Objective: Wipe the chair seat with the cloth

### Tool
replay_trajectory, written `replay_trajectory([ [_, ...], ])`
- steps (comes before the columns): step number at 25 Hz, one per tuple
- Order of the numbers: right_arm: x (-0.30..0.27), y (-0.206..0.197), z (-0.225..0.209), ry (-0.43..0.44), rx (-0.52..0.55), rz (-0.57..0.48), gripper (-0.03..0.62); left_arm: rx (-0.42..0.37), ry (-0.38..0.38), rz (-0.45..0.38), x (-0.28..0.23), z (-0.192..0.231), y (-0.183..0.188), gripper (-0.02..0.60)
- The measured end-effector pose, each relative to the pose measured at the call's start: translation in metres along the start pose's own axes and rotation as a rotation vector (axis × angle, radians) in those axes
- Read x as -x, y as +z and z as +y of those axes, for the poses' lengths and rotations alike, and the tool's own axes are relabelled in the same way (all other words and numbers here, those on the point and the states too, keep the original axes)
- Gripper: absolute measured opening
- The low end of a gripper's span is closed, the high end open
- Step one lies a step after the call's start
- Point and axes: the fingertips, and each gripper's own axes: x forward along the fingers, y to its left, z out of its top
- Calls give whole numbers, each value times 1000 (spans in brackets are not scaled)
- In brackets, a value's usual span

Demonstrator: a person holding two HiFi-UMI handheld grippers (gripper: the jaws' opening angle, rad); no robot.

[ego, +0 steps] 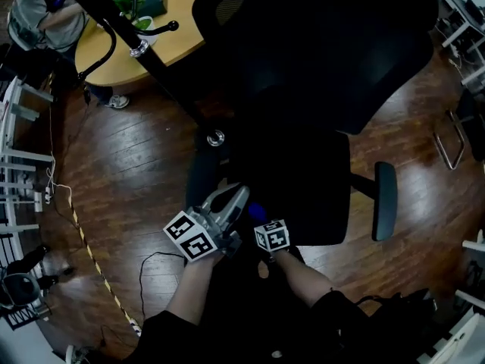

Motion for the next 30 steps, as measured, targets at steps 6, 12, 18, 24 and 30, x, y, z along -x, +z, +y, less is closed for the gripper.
replay_trajectory([
  [6,-49,-33,74,190,199,160,35,-1,81,-81,39,16,16,-9],
  [12,-46,-38,70,189,238,144,35,5,82,-81,45,20,12,-9],
  [18,11,-59,-37,-42,87,132,35,9,-29,5,0,4,-4,-9],
  [24,128,-79,-167,-248,-157,7,35,11,-111,87,-44,-12,-24,-9],
  [30,187,-94,-231,-369,-176,-67,35,12,-151,143,-74,-29,-45,-9],
])
